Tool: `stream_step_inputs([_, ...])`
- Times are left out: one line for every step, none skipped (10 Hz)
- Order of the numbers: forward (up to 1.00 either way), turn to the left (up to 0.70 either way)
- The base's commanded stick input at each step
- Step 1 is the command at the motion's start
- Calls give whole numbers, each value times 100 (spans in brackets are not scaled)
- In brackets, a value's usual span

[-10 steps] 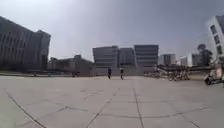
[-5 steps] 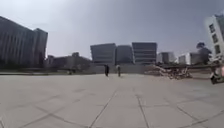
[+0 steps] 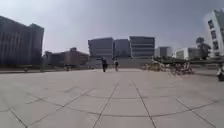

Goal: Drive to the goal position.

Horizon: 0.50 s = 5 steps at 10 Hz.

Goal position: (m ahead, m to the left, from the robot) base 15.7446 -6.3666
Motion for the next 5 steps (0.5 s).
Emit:
stream_step_inputs([85,0])
stream_step_inputs([85,0])
stream_step_inputs([85,0])
stream_step_inputs([85,0])
stream_step_inputs([85,0])
